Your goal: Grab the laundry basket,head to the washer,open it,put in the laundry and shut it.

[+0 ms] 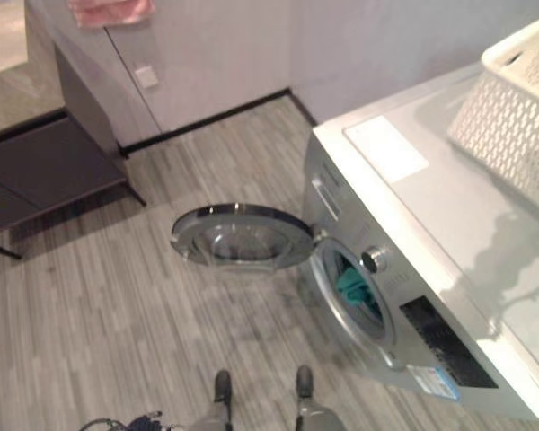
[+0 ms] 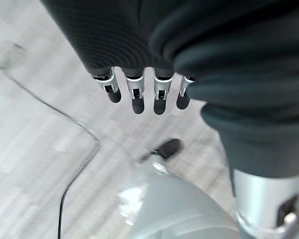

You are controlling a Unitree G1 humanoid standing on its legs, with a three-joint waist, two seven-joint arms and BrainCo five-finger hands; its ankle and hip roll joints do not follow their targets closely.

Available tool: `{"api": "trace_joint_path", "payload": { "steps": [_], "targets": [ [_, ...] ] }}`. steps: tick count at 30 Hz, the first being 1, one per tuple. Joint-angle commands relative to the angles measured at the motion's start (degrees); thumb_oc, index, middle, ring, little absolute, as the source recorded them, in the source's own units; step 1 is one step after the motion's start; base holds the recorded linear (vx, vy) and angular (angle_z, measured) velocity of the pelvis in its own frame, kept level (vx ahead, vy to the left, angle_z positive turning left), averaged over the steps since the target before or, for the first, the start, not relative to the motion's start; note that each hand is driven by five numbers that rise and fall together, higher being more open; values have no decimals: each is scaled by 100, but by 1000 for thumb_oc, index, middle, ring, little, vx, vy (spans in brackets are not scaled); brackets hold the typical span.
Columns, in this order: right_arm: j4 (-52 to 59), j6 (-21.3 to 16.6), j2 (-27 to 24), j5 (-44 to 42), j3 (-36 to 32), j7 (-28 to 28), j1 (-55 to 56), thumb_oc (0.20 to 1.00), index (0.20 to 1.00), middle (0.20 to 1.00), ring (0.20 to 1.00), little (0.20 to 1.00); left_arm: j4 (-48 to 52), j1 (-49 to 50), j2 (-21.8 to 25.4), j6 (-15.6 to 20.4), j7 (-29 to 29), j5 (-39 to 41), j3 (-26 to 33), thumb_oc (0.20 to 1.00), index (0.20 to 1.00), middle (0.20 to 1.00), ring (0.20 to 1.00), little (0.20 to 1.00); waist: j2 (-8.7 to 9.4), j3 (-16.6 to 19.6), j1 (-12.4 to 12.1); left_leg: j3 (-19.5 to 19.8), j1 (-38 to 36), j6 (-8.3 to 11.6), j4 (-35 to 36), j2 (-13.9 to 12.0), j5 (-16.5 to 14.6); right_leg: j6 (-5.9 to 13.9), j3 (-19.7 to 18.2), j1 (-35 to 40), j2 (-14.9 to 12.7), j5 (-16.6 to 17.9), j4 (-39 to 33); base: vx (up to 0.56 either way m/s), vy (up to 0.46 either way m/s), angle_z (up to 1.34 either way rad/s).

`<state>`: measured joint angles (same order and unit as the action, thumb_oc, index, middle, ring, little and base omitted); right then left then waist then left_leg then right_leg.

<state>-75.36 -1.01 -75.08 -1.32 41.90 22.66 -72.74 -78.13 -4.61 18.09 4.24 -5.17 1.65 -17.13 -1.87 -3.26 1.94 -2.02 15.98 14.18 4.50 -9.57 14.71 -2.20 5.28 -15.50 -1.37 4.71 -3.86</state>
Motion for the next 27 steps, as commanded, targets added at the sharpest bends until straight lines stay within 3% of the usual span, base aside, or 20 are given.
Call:
{"api": "trace_joint_path", "payload": {
  "steps": [1, 4, 5, 6, 15, 27],
  "targets": [
    [-376, 430, 383, 308, 394, 589, 702, 875, 875, 875, 875, 875, -68, -171, 78, -46, 129, -279, -267, 1000, 1000, 1000, 1000, 1000, 191, -182, -55, 281, -1037, -24, 50, -634, 1082, 384, -171, 614, 121, -823, -114, 18, -22, -13],
    [-373, 449, 410, 323, 360, 647, 778, 862, 862, 862, 862, 862, -60, -176, 67, -47, 136, -316, -312, 1000, 1000, 1000, 1000, 1000, 209, -191, -59, 273, -1083, -30, 50, -646, 1099, 381, -173, 653, 130, -825, -114, 12, -3, 1],
    [-318, 426, 446, 335, 394, 717, 824, 893, 893, 893, 893, 893, -61, -192, 40, -50, 138, -359, -359, 1000, 1000, 1000, 1000, 1000, 228, -192, -52, 254, -1128, -36, 50, -660, 1087, 375, -177, 699, 140, -834, -114, 30, 22, 14],
    [-161, 405, 423, 382, 441, 793, 924, 1000, 1000, 1000, 1000, 1000, -74, -206, -1, -67, 134, -449, -405, 1000, 1000, 1000, 1000, 1000, 268, -192, -31, 212, -1213, -39, 50, -680, 1068, 374, -176, 791, 159, -853, -114, 36, 36, 12],
    [86, 377, 252, 628, 527, 951, 1208, 1000, 1000, 1000, 1000, 1000, -97, -214, -51, -100, 120, -561, -429, 1000, 1000, 1000, 1000, 1000, 557, -71, 43, 118, -1565, -112, 34, -723, 836, 423, -145, 1127, 138, -846, -114, 28, 44, -4],
    [-396, 355, 113, 655, 402, 784, 1031, 1000, 1000, 1000, 1000, 1000, 27, -32, -105, -86, 46, -670, -615, 1000, 1000, 1000, 1000, 1000, 702, 159, -21, -41, -1676, -164, 50, -676, 348, 529, 9, 1275, 38, -767, -114, -10, 56, 4]
  ]
}}
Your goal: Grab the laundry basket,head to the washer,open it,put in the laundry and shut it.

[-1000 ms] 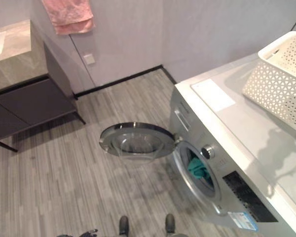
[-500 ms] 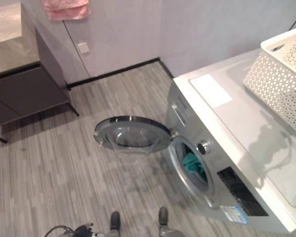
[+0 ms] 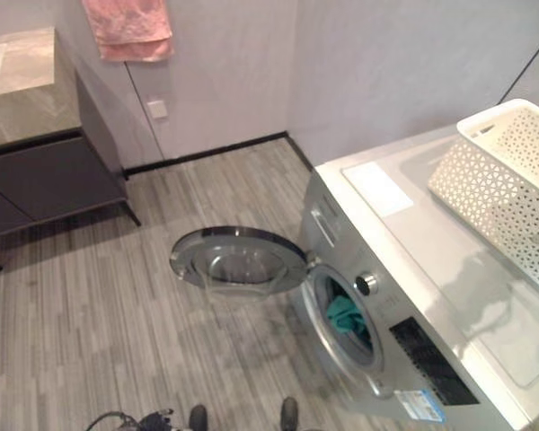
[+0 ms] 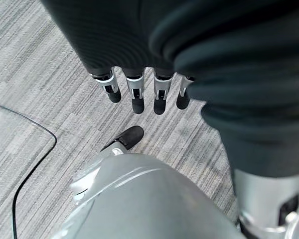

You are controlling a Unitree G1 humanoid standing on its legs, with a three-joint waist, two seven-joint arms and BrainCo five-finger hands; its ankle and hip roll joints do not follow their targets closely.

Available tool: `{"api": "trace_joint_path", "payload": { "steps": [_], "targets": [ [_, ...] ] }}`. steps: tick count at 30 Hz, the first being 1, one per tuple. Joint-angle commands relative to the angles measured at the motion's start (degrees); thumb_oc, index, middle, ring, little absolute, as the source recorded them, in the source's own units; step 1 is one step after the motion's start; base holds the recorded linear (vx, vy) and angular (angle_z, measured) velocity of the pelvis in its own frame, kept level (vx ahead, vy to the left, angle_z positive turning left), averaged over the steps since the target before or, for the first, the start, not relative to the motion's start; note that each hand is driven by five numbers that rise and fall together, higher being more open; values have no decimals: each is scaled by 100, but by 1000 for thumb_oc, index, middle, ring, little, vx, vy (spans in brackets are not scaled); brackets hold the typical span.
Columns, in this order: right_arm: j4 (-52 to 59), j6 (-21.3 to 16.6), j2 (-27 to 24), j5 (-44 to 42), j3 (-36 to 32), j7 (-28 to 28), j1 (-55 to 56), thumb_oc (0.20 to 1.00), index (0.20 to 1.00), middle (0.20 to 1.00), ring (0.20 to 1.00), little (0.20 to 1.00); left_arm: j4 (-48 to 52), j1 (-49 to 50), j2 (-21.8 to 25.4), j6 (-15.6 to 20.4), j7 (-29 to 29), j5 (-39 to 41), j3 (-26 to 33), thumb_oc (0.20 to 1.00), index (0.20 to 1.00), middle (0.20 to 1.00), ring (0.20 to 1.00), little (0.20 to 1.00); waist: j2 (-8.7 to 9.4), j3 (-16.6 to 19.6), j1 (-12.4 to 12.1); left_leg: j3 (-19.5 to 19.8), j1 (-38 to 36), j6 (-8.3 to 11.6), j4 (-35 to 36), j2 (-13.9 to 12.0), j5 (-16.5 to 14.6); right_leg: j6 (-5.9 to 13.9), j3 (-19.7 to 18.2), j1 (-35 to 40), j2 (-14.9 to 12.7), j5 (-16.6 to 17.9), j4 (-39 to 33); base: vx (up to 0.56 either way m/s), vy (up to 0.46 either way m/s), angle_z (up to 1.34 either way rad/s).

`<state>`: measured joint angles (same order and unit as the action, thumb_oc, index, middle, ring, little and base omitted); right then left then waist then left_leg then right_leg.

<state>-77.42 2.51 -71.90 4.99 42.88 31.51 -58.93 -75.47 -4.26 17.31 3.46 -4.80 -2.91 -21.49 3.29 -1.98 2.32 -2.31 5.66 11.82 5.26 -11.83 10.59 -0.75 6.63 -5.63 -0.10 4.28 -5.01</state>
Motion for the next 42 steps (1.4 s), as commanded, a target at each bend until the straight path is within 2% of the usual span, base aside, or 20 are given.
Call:
{"api": "trace_joint_path", "payload": {
  "steps": [1, 3, 5, 6, 7, 8, 9, 12, 13, 16, 21, 23, 29, 34, 36, 37, 38, 39, 40, 42],
  "targets": [
    [-189, 4, -205, 24, 305, -101, -352, 953, 953, 953, 953, 953, -239, -66, -28, -8, 8, -215, -179, 1000, 1000, 1000, 1000, 1000, 185, 31, -58, -13, -644, 72, -26, -449, 759, 385, -125, 288, -90, -725, 1, -1, 36, 0],
    [-94, -12, -215, -29, 353, -92, -386, 934, 934, 934, 934, 934, -250, -49, -36, -1, 4, -194, -150, 1000, 1000, 1000, 1000, 1000, 205, 46, -60, -19, -654, 57, -26, -441, 712, 394, -120, 289, -98, -714, 1, -2, 29, 1],
    [149, -36, -266, -197, 541, -86, -530, 1000, 1000, 1000, 1000, 1000, -234, 5, -74, 38, 13, -186, -158, 1000, 1000, 1000, 1000, 1000, 284, 96, -67, -59, -681, -2, -26, -400, 503, 436, -123, 309, -151, -662, 1, -31, 116, 1],
    [274, -36, -312, -259, 615, -66, -549, 915, 915, 915, 915, 915, -206, 12, -107, 63, 4, -183, -189, 1000, 1000, 1000, 1000, 1000, 317, 107, -59, -84, -676, -33, -26, -371, 372, 461, -117, 301, -191, -635, 1, -62, 153, 0],
    [411, -42, -366, -278, 681, -29, -523, 784, 784, 784, 784, 784, -163, 17, -146, 90, -14, -199, -230, 1000, 1000, 1000, 1000, 1000, 361, 116, -47, -117, -681, -66, -26, -337, 247, 494, -112, 293, -227, -596, 1, -62, 142, -2],
    [514, -58, -397, -250, 748, 2, -492, 752, 752, 752, 752, 752, -119, 31, -164, 95, -21, -208, -260, 1000, 1000, 1000, 1000, 1000, 381, 119, -41, -132, -690, -93, -26, -323, 170, 513, -108, 291, -250, -580, 1, -43, 104, 1],
    [616, -59, -433, -211, 819, 31, -478, 796, 796, 796, 796, 796, -89, 48, -174, 102, -28, -217, -281, 1000, 1000, 1000, 1000, 1000, 396, 127, -38, -145, -696, -111, -26, -310, 109, 520, -117, 291, -264, -571, 1, -44, 104, 0],
    [1180, -68, -538, -176, 1100, 183, -384, 787, 787, 787, 787, 787, -6, 112, -226, 127, -36, -190, -280, 1000, 1000, 1000, 1000, 1000, 467, 134, -18, -210, -747, -217, -26, -237, -194, 586, -153, 269, -341, -484, 1, -52, 106, -8],
    [1463, -79, -591, -177, 1206, 244, -363, 730, 730, 730, 730, 730, 1, 150, -244, 143, -33, -184, -272, 1000, 1000, 1000, 1000, 1000, 492, 147, -9, -248, -789, -263, -26, -206, -322, 613, -158, 281, -371, -467, 1, -31, 89, -9],
    [1711, -74, -650, -216, 1251, 320, -251, 602, 602, 602, 602, 602, 26, 169, -247, 155, -25, -168, -240, 1000, 1000, 1000, 1000, 1000, 502, 156, -6, -256, -825, -300, -26, -166, -429, 633, -165, 299, -407, -448, 1, -18, 67, -8],
    [2247, -67, -736, -236, 1120, 530, 299, 501, 501, 501, 501, 501, 44, 283, -263, 160, -32, -184, -179, 1000, 1000, 1000, 1000, 1000, 495, 161, 33, -269, -877, -373, -26, -72, -675, 691, -170, 319, -497, -428, 45, -20, 62, 2],
    [2494, -50, -754, -211, 1088, 652, 505, 489, 489, 489, 489, 489, 48, 330, -284, 165, -56, -199, -158, 1000, 1000, 1000, 1000, 1000, 485, 161, 43, -276, -904, -393, -26, -51, -723, 700, -176, 335, -523, -423, 61, -11, 55, -1],
    [4137, -116, -1097, -450, 1074, 1053, 1202, 485, 485, 485, 485, 485, 44, 464, -334, 160, -66, -270, -23, 1000, 1000, 1000, 1000, 1000, 492, 186, 94, -319, -976, -421, -26, -21, -840, 736, -204, 376, -566, -444, 84, -12, 39, -3],
    [4897, -150, -1325, -779, 1140, 1155, 1375, 473, 473, 473, 473, 473, 80, 475, -356, 172, -79, -299, 16, 1000, 1000, 1000, 1000, 1000, 515, 196, 122, -353, -1017, -416, -26, -30, -893, 748, -216, 372, -565, -491, 159, -11, 9, -4],
    [5072, -174, -1368, -884, 1212, 1167, 1335, 501, 501, 501, 501, 501, 86, 478, -355, 178, -70, -317, 27, 1000, 1000, 1000, 1000, 1000, 532, 198, 128, -373, -1034, -417, -26, -34, -913, 755, -222, 369, -563, -502, 188, 0, 0, 0],
    [5146, -167, -1388, -914, 1247, 1178, 1307, 555, 555, 555, 555, 555, 91, 486, -366, 182, -68, -322, 36, 1000, 1000, 1000, 1000, 1000, 534, 205, 133, -391, -1046, -416, -26, -35, -919, 758, -222, 377, -563, -505, 187, 0, 0, 0],
    [5159, -172, -1401, -960, 1238, 1150, 1290, 718, 718, 718, 718, 718, 93, 490, -373, 188, -64, -328, 37, 1000, 1000, 1000, 1000, 1000, 535, 213, 140, -399, -1050, -417, -26, -32, -918, 759, -226, 383, -563, -508, 188, -1, 2, -4],
    [5160, -171, -1403, -962, 1242, 1149, 1286, 718, 718, 718, 718, 718, 93, 490, -374, 188, -64, -328, 38, 1000, 1000, 1000, 1000, 1000, 534, 213, 139, -400, -1051, -418, -26, -32, -918, 759, -227, 384, -564, -508, 188, -5, 8, -5],
    [4982, -194, -1393, -1007, 1212, 1029, 1194, 1000, 1000, 1000, 1000, 1000, 99, 483, -395, 198, -66, -320, 28, 1000, 1000, 1000, 1000, 1000, 536, 229, 147, -416, -1065, -422, -26, -27, -929, 765, -237, 391, -569, -500, 182, -2, 3, -7],
    [4758, -227, -1328, -988, 1139, 900, 1143, 1000, 1000, 1000, 1000, 1000, 87, 481, -426, 198, -68, -317, 6, 1000, 1000, 1000, 1000, 1000, 525, 252, 155, -424, -1070, -427, -26, -18, -937, 769, -235, 404, -572, -498, 175, 4, -3, -9]
  ]
}}
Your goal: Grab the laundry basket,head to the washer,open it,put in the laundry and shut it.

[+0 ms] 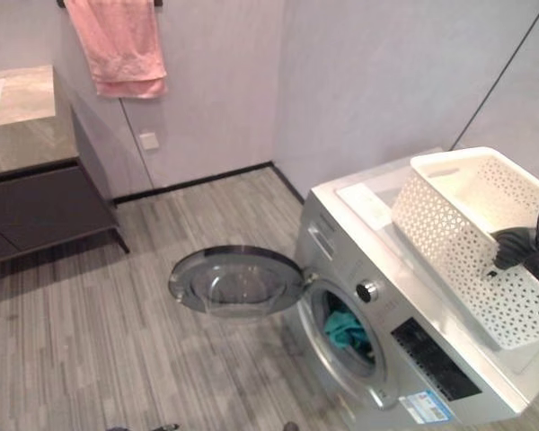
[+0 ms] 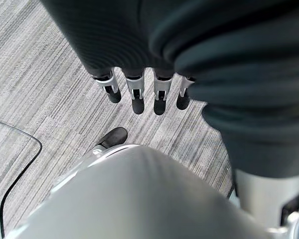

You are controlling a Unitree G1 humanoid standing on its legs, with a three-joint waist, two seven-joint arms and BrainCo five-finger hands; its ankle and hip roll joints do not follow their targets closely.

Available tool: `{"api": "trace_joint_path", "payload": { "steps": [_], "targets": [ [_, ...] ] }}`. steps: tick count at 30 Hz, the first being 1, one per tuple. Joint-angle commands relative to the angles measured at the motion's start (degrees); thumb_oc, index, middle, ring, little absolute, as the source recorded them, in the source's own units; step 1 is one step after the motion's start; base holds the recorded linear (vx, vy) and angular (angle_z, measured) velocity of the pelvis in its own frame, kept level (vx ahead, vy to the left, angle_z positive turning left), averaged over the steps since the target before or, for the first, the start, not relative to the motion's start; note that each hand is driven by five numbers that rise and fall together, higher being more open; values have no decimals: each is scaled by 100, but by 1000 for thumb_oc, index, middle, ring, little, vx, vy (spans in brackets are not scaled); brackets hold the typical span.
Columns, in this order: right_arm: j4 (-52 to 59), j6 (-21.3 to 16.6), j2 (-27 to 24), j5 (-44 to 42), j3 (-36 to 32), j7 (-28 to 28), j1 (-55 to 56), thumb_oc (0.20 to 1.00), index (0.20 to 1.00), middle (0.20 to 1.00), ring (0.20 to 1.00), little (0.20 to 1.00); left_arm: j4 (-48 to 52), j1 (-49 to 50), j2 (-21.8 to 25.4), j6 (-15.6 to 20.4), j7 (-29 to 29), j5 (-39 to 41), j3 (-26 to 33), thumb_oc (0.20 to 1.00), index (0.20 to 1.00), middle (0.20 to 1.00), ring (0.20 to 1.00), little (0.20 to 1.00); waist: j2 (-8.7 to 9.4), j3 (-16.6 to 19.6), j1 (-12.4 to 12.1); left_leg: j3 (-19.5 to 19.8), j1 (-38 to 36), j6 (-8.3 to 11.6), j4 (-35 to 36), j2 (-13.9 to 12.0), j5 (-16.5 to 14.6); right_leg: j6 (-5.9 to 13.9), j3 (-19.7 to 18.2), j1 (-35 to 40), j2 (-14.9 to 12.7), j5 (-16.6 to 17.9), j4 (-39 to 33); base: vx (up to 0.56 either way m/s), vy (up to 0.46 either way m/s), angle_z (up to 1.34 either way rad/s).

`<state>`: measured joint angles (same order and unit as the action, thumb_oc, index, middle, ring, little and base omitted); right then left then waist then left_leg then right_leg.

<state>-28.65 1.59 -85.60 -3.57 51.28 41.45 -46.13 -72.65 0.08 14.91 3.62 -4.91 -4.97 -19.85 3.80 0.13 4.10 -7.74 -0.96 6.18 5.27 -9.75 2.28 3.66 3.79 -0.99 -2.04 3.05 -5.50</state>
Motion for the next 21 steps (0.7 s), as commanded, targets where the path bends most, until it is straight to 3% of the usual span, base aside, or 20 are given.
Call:
{"api": "trace_joint_path", "payload": {
  "steps": [1, 7, 10, 17, 21],
  "targets": [
    [-124, -139, 46, -131, 295, -96, -132, 1000, 1000, 1000, 1000, 1000, -195, 47, -185, 182, -56, -110, -158, 1000, 1000, 1000, 1000, 1000, 477, 41, -23, 119, -409, 137, -27, -226, -106, 329, 49, -60, -379, -374, 222, 5, -10, -7],
    [-2080, -92, 343, 207, 13, -592, -758, 1000, 1000, 1000, 1000, 1000, -300, -7, -185, 154, -32, -85, -316, 1000, 1000, 1000, 1000, 1000, 438, 85, -60, 165, -372, 111, -27, -181, -105, 321, 73, -31, -416, -335, 173, 4, -7, -1],
    [-3216, -51, 396, 254, 259, -865, -1858, 1000, 1000, 1000, 1000, 1000, -375, -22, -135, 126, -32, -98, -412, 1000, 1000, 1000, 1000, 1000, 406, 124, -73, 191, -362, 97, -27, -155, -93, 315, 84, -12, -420, -331, 156, 0, 0, 0],
    [-4061, 16, 373, -146, 476, -1081, -2964, 1000, 1000, 1000, 1000, 1000, -367, -57, -108, 155, -50, -214, -634, 1000, 1000, 1000, 1000, 1000, 361, 173, -57, 222, -399, 84, -27, -143, -87, 315, 102, 75, -419, -348, 142, 11, -3, 1],
    [-4325, 65, 417, -200, 369, -1116, -3033, 1000, 1000, 1000, 1000, 1000, -319, -67, -86, 147, -65, -222, -702, 1000, 1000, 1000, 1000, 1000, 348, 182, -61, 238, -416, 77, -27, -147, -92, 308, 95, 98, -416, -366, 158, 18, -4, 3]
  ]
}}
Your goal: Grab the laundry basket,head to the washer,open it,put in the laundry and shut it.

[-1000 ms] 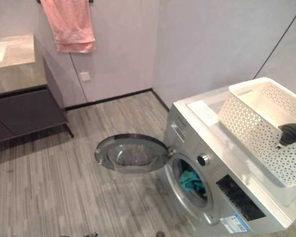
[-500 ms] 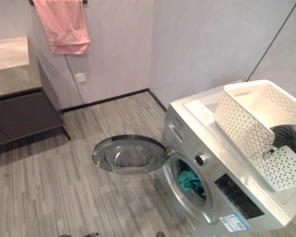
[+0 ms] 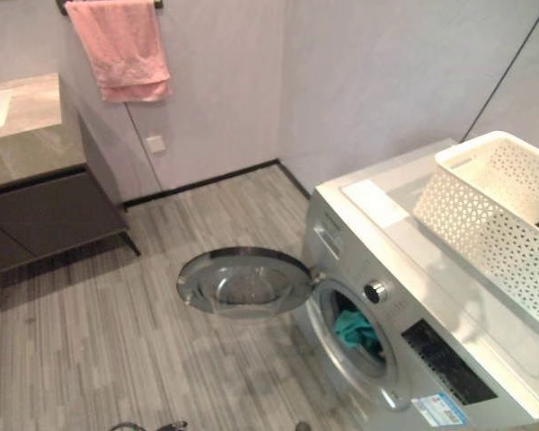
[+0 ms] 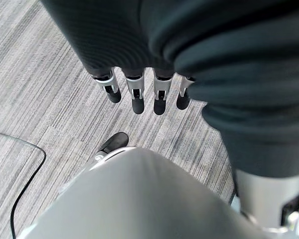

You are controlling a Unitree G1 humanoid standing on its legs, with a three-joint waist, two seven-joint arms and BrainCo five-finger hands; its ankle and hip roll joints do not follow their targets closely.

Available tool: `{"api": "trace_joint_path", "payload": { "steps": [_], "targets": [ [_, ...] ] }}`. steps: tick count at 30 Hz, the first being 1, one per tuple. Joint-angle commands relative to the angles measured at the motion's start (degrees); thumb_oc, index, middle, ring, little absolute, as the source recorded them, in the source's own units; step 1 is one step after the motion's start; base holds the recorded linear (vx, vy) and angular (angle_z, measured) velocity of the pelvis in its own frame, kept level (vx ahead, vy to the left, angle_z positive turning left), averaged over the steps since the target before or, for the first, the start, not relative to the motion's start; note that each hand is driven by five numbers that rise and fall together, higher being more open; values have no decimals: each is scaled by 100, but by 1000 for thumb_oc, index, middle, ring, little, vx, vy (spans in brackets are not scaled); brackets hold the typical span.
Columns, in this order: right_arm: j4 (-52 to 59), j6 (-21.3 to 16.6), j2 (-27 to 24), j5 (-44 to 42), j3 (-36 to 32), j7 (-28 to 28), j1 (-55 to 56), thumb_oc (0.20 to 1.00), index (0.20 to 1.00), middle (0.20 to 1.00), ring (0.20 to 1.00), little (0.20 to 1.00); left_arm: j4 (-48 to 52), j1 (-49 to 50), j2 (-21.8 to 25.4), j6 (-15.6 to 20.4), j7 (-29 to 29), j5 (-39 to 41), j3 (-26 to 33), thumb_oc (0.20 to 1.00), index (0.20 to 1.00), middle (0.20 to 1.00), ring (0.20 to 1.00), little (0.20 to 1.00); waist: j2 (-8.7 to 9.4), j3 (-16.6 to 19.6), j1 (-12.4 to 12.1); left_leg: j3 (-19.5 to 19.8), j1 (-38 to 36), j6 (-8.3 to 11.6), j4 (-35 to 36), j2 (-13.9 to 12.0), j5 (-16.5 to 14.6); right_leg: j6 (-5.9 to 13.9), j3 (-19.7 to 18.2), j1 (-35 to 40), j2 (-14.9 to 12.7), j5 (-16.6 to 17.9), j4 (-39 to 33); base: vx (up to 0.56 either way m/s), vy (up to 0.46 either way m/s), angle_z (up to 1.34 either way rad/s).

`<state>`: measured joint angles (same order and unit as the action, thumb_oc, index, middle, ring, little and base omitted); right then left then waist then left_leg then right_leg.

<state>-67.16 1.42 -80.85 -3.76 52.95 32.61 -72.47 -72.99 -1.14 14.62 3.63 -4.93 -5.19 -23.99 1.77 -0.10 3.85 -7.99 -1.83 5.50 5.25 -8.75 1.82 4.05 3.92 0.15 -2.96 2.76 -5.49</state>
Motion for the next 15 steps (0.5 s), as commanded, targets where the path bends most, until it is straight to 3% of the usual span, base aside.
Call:
{"api": "trace_joint_path", "payload": {
  "steps": [1, 15],
  "targets": [
    [-537, 96, -37, -185, 148, -242, -387, 1000, 1000, 1000, 1000, 1000, -284, 51, -52, 141, -56, -205, -288, 1000, 1000, 1000, 1000, 1000, 549, 199, -39, 264, -330, 143, -25, -247, -46, 267, 82, -10, -320, -342, 158, 0, 0, 0],
    [-1216, 131, 83, 120, -164, -401, -344, 1000, 1000, 1000, 1000, 1000, -235, 132, 79, 101, -54, -26, -166, 1000, 1000, 1000, 1000, 1000, 313, 32, -81, 362, -173, 265, -25, -358, 217, 158, 80, -75, -192, -426, 79, 19, -53, 3]
  ]
}}
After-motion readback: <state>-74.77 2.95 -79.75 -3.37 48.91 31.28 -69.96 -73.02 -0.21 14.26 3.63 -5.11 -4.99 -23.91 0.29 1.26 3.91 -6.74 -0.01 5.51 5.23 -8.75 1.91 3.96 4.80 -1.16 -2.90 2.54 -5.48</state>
